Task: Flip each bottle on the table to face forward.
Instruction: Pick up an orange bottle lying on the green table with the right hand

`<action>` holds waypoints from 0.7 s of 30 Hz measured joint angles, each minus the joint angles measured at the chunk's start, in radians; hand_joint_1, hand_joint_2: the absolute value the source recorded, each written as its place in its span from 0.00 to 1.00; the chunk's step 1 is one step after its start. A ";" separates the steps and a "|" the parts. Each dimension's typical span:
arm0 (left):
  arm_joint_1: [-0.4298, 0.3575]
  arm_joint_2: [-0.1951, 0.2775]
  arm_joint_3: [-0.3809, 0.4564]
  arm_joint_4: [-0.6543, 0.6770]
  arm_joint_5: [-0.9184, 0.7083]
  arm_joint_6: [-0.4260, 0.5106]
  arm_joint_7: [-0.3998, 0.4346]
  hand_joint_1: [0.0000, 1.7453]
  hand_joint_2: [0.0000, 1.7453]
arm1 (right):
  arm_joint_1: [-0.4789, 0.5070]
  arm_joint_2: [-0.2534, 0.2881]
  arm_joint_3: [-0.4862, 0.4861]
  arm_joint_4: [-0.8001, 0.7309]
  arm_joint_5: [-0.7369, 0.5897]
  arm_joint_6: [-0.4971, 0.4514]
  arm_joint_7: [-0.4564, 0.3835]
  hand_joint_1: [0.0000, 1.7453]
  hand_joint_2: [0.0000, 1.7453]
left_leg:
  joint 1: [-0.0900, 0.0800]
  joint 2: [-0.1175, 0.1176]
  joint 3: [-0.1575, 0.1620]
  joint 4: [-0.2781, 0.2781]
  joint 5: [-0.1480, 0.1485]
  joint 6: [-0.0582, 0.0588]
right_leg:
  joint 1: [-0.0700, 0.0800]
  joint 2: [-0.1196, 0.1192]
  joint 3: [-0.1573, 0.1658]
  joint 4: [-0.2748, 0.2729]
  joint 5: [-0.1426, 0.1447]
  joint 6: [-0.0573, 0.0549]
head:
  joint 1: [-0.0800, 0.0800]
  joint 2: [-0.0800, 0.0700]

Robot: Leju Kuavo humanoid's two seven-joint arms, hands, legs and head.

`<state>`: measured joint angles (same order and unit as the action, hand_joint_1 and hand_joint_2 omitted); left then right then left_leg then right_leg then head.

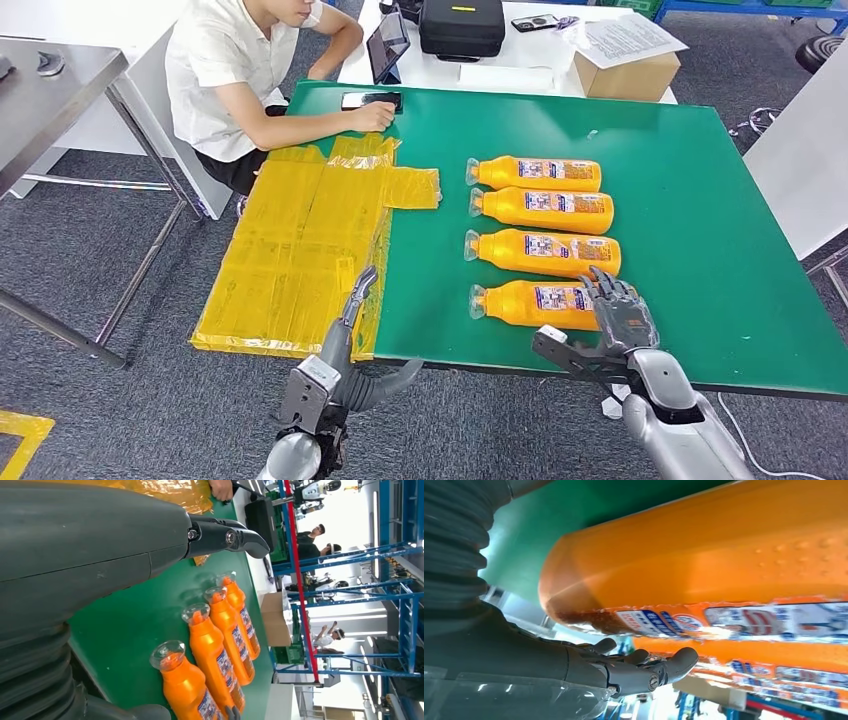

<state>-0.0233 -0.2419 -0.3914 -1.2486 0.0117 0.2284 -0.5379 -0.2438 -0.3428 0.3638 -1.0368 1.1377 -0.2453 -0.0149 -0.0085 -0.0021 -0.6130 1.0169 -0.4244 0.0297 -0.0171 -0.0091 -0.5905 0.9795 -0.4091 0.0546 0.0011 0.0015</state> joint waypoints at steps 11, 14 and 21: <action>0.002 0.000 0.000 0.000 -0.009 0.005 0.007 0.00 1.00 | -0.032 0.004 -0.034 0.086 0.062 -0.051 0.036 0.82 1.00 | 0.000 0.000 0.002 0.000 0.001 0.001 | 0.000 0.000 0.002 0.000 0.001 0.001 | 0.000 0.000; 0.001 0.000 -0.001 0.000 -0.004 0.005 0.008 0.00 1.00 | -0.048 0.008 -0.046 0.135 0.047 -0.047 0.021 0.86 1.00 | 0.000 0.000 0.002 0.000 0.001 0.001 | 0.000 0.000 0.003 0.000 0.001 0.001 | 0.000 0.000; 0.000 0.000 -0.001 0.000 0.000 0.004 0.008 0.00 1.00 | -0.056 0.010 -0.051 0.162 0.040 -0.047 0.011 0.87 1.00 | 0.000 0.000 0.003 0.000 0.001 0.001 | 0.000 0.000 0.003 0.000 0.001 0.001 | 0.000 0.000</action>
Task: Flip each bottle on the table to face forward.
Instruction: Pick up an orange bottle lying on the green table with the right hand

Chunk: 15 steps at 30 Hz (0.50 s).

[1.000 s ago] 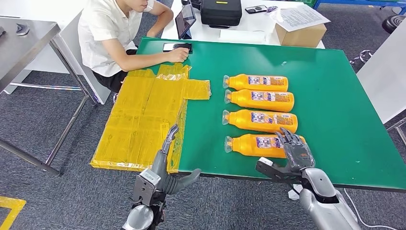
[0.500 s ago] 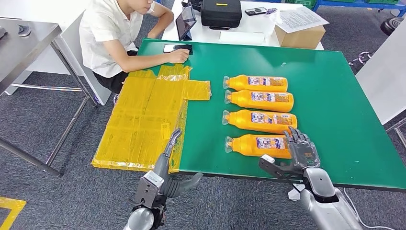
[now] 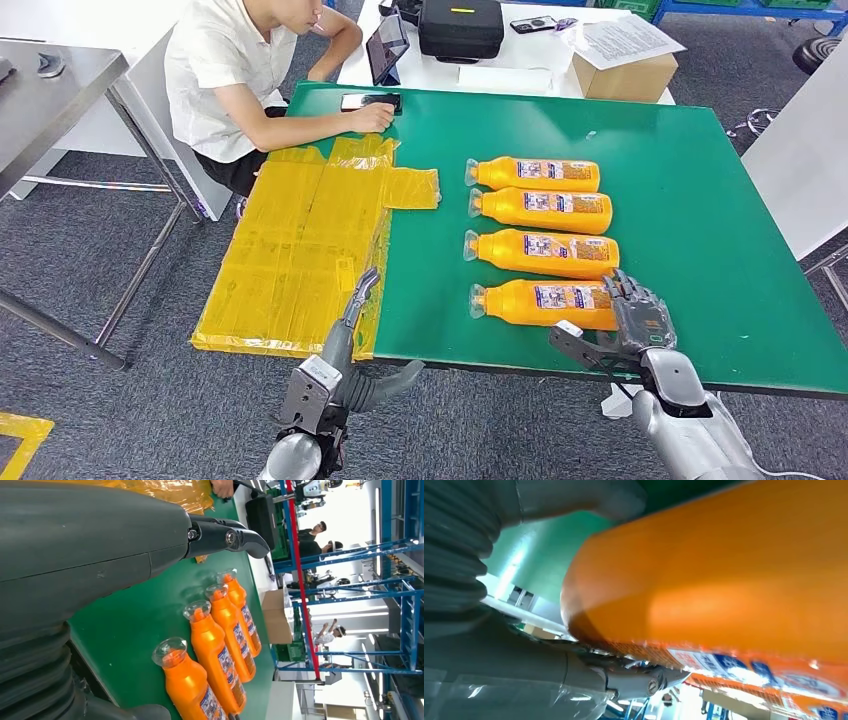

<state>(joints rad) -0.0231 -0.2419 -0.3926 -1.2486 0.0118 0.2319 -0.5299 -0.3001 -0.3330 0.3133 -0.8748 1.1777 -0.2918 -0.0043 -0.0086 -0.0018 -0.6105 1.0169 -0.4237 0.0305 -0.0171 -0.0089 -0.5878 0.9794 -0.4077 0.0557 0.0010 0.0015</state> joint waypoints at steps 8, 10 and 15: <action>-0.019 0.000 -0.013 0.010 0.042 -0.015 -0.015 0.00 1.00 | -0.073 0.017 -0.057 0.198 -0.117 -0.007 -0.188 1.00 1.00 | 0.000 0.000 0.014 0.000 -0.003 0.002 | 0.000 0.000 0.004 -0.003 -0.003 0.002 | 0.000 0.000; -0.020 0.000 -0.014 0.011 0.045 -0.016 -0.018 0.00 1.00 | -0.074 0.020 -0.062 0.206 -0.124 -0.015 -0.202 1.00 1.00 | 0.001 0.000 0.016 0.000 -0.004 0.002 | 0.001 0.000 0.006 -0.003 -0.004 0.002 | 0.000 0.000; -0.021 0.000 -0.015 0.011 0.052 -0.015 -0.029 0.00 1.00 | -0.059 0.037 -0.080 0.210 -0.206 -0.023 -0.288 1.00 1.00 | 0.001 0.000 0.017 0.000 -0.006 0.001 | 0.001 0.000 0.007 -0.004 -0.005 0.001 | 0.000 0.000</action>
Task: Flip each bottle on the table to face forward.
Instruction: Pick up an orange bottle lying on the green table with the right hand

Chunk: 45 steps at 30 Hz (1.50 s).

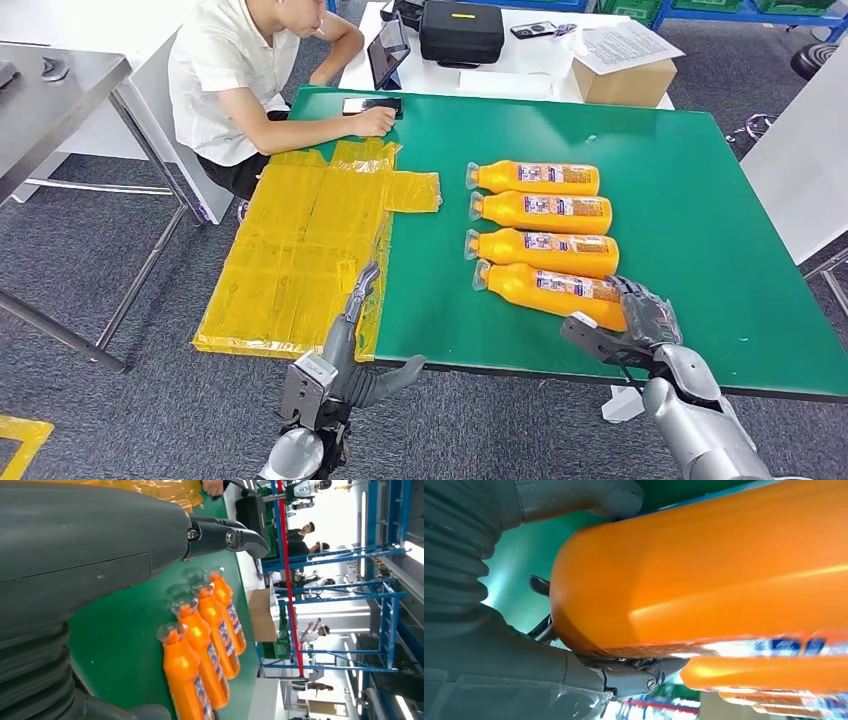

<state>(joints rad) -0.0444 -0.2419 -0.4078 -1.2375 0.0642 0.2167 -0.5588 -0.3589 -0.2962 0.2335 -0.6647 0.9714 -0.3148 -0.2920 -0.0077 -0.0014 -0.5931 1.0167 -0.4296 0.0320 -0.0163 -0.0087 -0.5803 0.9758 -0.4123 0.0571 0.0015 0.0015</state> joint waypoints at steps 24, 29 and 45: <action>0.087 -0.020 0.101 -0.049 0.406 -0.006 -0.021 0.00 1.00 | 0.300 0.135 -0.027 -0.416 -0.396 0.106 -0.197 1.00 1.00 | 0.002 0.008 -0.006 0.000 -0.004 -0.003 | 0.002 0.006 0.004 0.001 -0.001 -0.003 | 0.000 0.000; 0.107 -0.020 0.127 -0.054 0.465 -0.009 -0.001 0.00 1.00 | 0.328 0.156 -0.025 -0.453 -0.410 0.095 -0.209 1.00 1.00 | 0.002 0.007 -0.009 0.000 -0.004 -0.003 | 0.002 0.006 0.001 0.001 -0.001 -0.003 | 0.000 0.000; 0.092 -0.024 0.158 0.027 0.701 -0.440 0.130 0.00 1.00 | 0.316 0.223 -0.011 -0.478 -0.493 0.125 -0.314 1.00 1.00 | 0.002 0.007 -0.012 0.000 -0.003 -0.003 | 0.002 0.006 -0.002 0.001 -0.001 -0.003 | 0.000 0.000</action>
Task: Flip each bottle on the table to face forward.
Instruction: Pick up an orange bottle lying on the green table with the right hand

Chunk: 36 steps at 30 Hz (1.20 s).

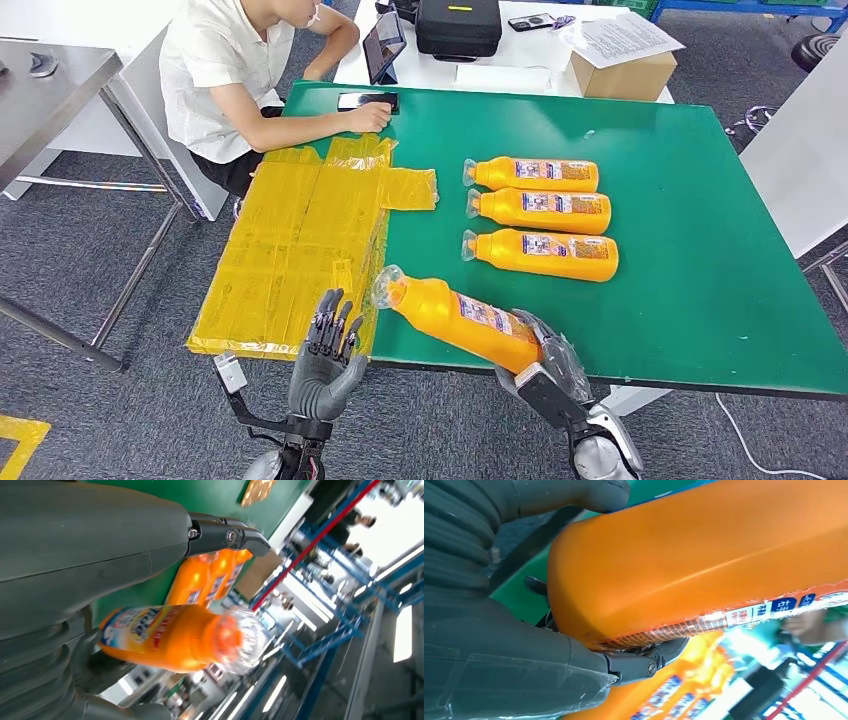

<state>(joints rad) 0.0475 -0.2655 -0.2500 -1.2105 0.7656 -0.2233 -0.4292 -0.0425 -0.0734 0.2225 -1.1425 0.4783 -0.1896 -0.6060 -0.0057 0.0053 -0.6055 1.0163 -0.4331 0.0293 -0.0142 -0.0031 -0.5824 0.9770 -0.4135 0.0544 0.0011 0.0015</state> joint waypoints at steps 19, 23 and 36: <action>-0.090 0.005 0.000 0.095 -0.086 0.022 -0.056 0.00 1.00 | -0.015 0.066 0.100 -0.020 0.001 0.061 -0.032 1.00 1.00 | 0.000 -0.001 -0.002 0.000 0.000 0.000 | 0.000 0.000 -0.002 0.000 0.000 0.000 | 0.000 0.000; -0.101 0.005 0.001 0.095 -0.109 0.048 -0.064 0.00 1.00 | -0.018 0.069 0.130 -0.022 0.003 0.064 -0.030 1.00 1.00 | 0.000 -0.002 -0.002 0.000 0.000 0.000 | 0.000 -0.001 -0.002 0.000 0.000 0.000 | 0.000 0.000; -0.107 0.005 -0.027 0.095 -0.162 -0.004 -0.083 0.00 1.00 | -0.051 0.080 0.197 -0.003 -0.029 0.090 -0.022 1.00 1.00 | 0.000 -0.002 -0.003 0.000 0.000 0.000 | 0.000 -0.001 -0.003 0.000 0.000 0.000 | 0.000 0.000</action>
<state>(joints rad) -0.0592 -0.2605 -0.2773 -1.1154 0.6032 -0.2275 -0.5125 -0.0938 0.0064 0.4196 -1.1454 0.4493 -0.0995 -0.6276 -0.0055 0.0031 -0.6089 1.0164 -0.4327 0.0293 -0.0142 -0.0040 -0.5854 0.9774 -0.4135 0.0545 0.0011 0.0015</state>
